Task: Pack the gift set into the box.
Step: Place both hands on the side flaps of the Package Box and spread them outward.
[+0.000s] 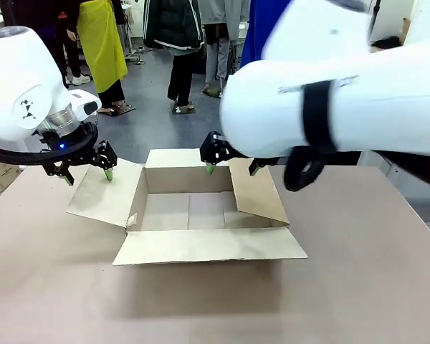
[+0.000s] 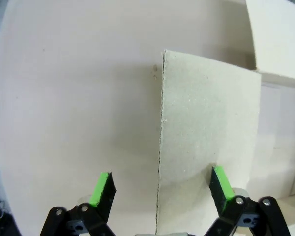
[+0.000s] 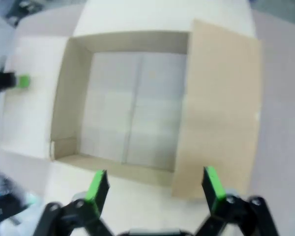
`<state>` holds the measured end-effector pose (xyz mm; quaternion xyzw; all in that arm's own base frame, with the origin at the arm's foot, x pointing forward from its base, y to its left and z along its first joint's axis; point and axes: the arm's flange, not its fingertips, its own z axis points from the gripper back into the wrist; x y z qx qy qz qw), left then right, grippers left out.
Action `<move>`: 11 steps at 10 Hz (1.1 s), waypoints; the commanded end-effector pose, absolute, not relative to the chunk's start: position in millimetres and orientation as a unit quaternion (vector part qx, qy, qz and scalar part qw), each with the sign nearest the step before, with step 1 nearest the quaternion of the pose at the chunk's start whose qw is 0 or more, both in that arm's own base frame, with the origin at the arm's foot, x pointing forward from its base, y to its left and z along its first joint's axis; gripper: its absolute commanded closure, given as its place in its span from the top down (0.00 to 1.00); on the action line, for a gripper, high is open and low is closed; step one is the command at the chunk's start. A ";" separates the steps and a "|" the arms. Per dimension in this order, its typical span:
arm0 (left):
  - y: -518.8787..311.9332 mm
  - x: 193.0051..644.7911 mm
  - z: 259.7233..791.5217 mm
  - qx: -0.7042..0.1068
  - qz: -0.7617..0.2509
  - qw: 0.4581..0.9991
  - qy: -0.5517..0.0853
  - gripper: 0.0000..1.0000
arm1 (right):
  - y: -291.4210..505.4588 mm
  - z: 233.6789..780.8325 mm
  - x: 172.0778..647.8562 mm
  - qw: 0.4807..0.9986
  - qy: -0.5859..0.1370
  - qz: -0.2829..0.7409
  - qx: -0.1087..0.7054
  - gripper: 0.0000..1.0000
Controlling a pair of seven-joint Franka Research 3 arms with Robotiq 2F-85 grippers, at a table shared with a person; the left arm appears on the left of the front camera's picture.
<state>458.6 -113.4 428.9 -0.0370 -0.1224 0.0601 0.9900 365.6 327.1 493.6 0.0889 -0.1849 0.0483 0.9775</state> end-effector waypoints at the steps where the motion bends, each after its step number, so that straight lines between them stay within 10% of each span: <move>1: -113.8 458.2 431.6 -0.029 0.067 0.990 -0.122 1.00 | 364.5 506.8 404.8 0.992 -0.123 0.014 -0.015 1.00; 11: -113.8 458.2 431.6 -0.029 0.067 0.990 -0.122 1.00 | 377.7 422.9 462.9 0.989 -0.107 0.006 -0.097 1.00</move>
